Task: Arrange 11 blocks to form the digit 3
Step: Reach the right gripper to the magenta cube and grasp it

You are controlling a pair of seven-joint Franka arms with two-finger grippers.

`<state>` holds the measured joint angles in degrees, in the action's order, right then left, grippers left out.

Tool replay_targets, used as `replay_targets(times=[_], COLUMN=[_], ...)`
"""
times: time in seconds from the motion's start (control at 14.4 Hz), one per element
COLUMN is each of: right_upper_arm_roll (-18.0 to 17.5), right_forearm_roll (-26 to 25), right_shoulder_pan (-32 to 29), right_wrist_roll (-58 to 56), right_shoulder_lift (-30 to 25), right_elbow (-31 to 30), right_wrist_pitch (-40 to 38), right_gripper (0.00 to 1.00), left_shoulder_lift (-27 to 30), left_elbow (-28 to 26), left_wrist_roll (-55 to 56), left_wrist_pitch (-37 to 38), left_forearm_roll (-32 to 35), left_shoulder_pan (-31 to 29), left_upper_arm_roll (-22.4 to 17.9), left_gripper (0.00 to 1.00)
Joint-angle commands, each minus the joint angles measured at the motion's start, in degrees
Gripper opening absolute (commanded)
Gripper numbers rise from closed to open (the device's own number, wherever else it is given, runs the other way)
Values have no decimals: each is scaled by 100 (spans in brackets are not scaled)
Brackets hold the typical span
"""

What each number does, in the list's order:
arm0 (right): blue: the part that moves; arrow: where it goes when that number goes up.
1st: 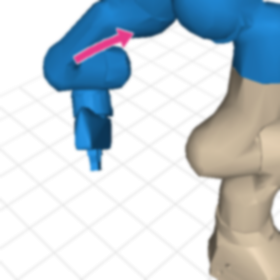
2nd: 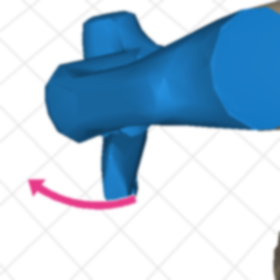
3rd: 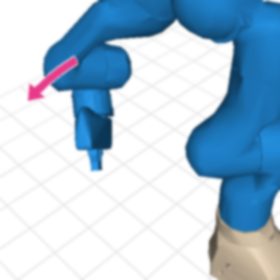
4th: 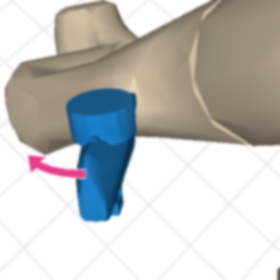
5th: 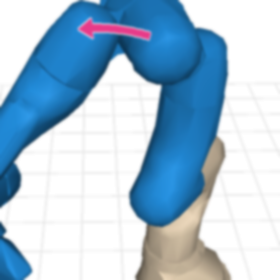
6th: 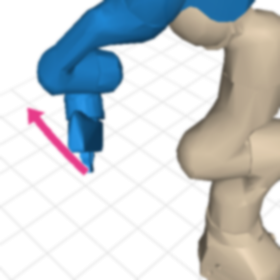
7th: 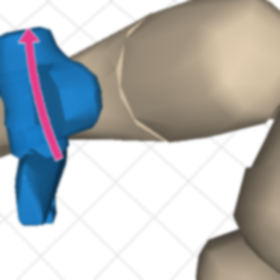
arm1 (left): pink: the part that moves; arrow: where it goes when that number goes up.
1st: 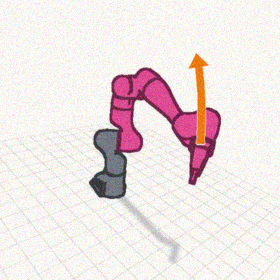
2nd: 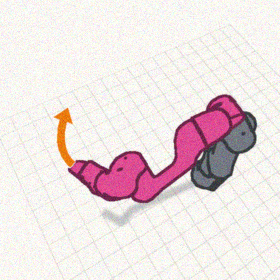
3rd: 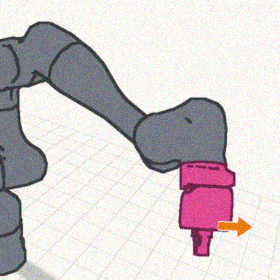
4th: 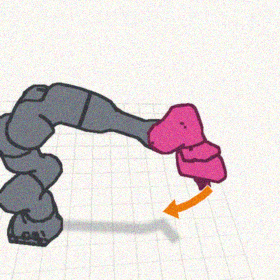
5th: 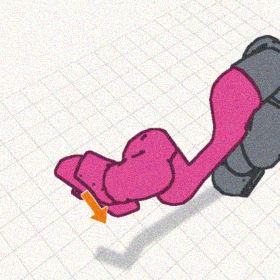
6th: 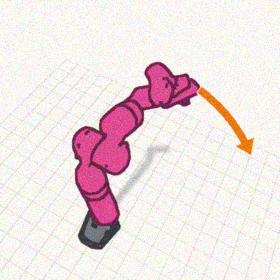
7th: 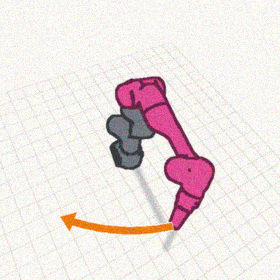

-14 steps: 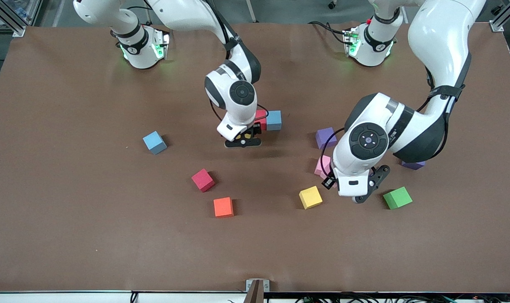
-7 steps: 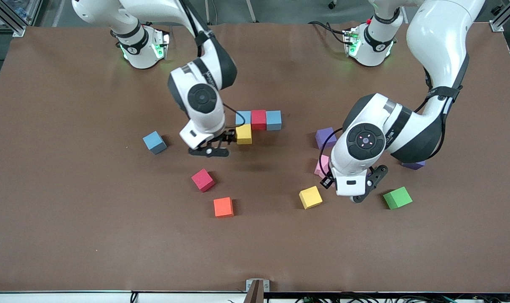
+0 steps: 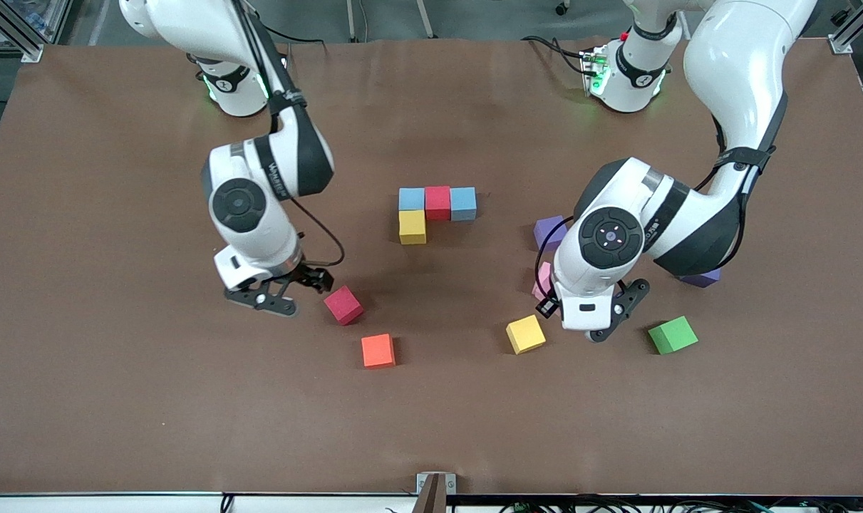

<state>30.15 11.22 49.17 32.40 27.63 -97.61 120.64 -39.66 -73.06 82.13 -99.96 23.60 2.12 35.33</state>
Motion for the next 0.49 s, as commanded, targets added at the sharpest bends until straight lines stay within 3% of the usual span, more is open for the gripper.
replay_targets(times=[0.0,0.21,0.42], right_upper_arm_roll=[-62,-149,-185], right_forearm_roll=[82,283,1319], right_shoulder_pan=[22,14,40], right_wrist_roll=[867,2460,2604], right_shoulder_lift=[207,575,875], right_elbow=[31,224,260], right_wrist_pitch=[99,327,697], right_gripper=[100,100,100], left_shoulder_lift=[-25,-33,-33], left_elbow=[11,20,20], left_wrist_roll=[84,84,67], left_wrist_pitch=[-59,-67,-67], left_forearm_roll=[48,48,57], left_shoulder_pan=[78,78,78], left_upper_arm_roll=[-26,-17,-26], left_gripper=[15,15,15])
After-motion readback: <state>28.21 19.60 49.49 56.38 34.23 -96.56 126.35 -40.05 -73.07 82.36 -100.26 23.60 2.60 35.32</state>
